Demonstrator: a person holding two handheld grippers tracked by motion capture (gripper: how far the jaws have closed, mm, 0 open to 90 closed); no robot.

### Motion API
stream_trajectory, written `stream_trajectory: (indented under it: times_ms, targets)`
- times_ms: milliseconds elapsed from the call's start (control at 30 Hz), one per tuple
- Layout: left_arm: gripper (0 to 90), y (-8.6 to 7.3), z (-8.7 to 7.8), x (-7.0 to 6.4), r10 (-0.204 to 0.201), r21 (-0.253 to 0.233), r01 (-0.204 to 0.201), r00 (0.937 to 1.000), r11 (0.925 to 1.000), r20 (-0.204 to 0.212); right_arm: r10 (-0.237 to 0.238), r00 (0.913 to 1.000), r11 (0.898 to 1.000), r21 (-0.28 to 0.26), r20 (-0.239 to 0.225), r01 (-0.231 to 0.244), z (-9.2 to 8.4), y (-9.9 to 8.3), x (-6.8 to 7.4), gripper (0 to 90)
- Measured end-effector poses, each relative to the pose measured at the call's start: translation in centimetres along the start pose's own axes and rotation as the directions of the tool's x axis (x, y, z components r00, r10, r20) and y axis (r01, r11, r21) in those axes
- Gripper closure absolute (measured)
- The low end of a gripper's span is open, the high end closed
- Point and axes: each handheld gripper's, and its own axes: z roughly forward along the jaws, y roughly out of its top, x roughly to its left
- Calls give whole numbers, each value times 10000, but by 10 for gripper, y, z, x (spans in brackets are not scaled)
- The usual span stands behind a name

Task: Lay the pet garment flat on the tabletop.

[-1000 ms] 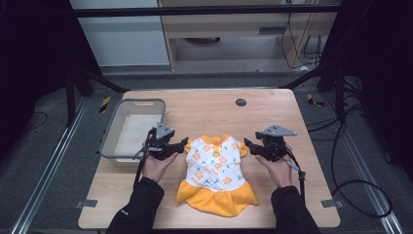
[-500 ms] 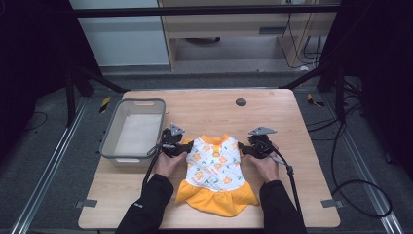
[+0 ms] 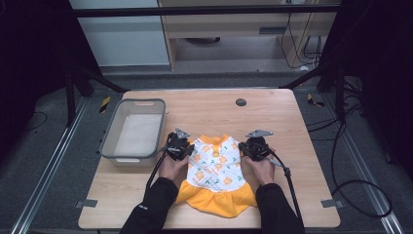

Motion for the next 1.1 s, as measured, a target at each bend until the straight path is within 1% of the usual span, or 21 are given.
stream_trajectory:
  times_ms: [133, 167, 233, 300, 367, 400, 433, 467, 500, 533, 600, 633, 667, 700, 733, 767, 833, 900, 933, 1000, 1100]
  targets:
    - [826, 0, -2, 1, -294, 50, 294, 9995, 9996, 133, -26, 10000, 10000, -49, -39, 26, -2, 1, 0, 861]
    - [834, 1, -2, 1, -281, 21, 281, 9995, 9996, 108, 5, 10000, 10000, -73, -60, -5, -4, 2, 0, 862]
    - [843, 3, -7, 0, -181, -123, 182, 9998, 9998, 73, -64, 9999, 9994, -342, -110, 60, -9, 5, 0, 864]
    - [846, 8, -17, 1, -365, -709, 380, 9991, 9968, 223, -136, 9997, 9971, -749, -186, 121, -17, 10, -1, 865]
    - [848, 14, -27, 3, -297, -1105, 326, 9992, 9933, 280, -221, 9994, 9935, -1121, -253, 191, -25, 17, -1, 866]
    - [848, 19, -35, 2, -195, -1394, 228, 9995, 9900, 248, -270, 9993, 9920, -1240, -254, 236, -28, 20, -1, 867]
    - [848, 23, -40, 2, -90, -1533, 120, 9997, 9881, 206, -359, 9990, 9889, -1454, -269, 316, -31, 26, 0, 866]
    - [848, 29, -45, 2, -38, -1773, 72, 9998, 9841, 196, -425, 9988, 9871, -1557, -235, 383, -34, 29, 0, 866]
    - [849, 34, -50, 1, 67, -2005, -40, 9999, 9797, 128, -500, 9986, 9838, -1734, -169, 463, -36, 34, 1, 866]
    - [848, 41, -56, 1, 185, -2317, -187, 9998, 9726, -31, -597, 9982, 9794, -1936, -71, 572, -39, 39, 1, 866]
    - [847, 50, -60, 2, 252, -2781, -355, 9989, 9599, -407, -733, 9963, 9656, -2468, 442, 820, -42, 49, 2, 862]
    - [846, 53, -60, 4, 170, -2904, -320, 9984, 9564, -540, -717, 9950, 9593, -2684, 694, 879, -42, 53, 2, 861]
    - [842, 57, -57, 8, -58, -2982, -138, 9979, 9544, -650, -736, 9933, 9562, -2766, 894, 957, -42, 56, 2, 858]
    - [832, 59, -54, 10, -188, -2958, -23, 9975, 9553, -685, -791, 9879, 9547, -2750, 1336, 1137, -39, 60, 2, 850]
    - [817, 61, -49, 12, -330, -2950, 69, 9960, 9555, -834, -831, 9848, 9550, -2700, 1525, 1224, -36, 62, 2, 837]
    - [786, 61, -45, 15, -454, -3055, 133, 9941, 9521, -982, -846, 9828, 9588, -2552, 1641, 1251, -31, 64, 2, 801]
    - [600, 60, -39, 21, -696, -3043, 437, 9948, 9516, -747, -1011, 9719, 9662, -2119, 2127, 1469, -24, 66, 4, 724]
    - [528, 58, -41, 23, -814, -2873, 599, 9946, 9560, -638, -929, 9746, 9678, -2113, 2040, 1365, -24, 67, 5, 681]
    - [510, 57, -44, 23, -825, -2927, 633, 9951, 9541, -537, -991, 9751, 9668, -2128, 1986, 1416, -26, 67, 6, 673]
    - [490, 56, -52, 23, -684, -2931, 526, 9967, 9546, -439, -1125, 9762, 9643, -2165, 1853, 1522, -32, 67, 7, 651]
    - [465, 54, -66, 21, -435, -3029, 349, 9988, 9524, -216, -1082, 9821, 9593, -2432, 1541, 1438, -47, 69, 9, 621]
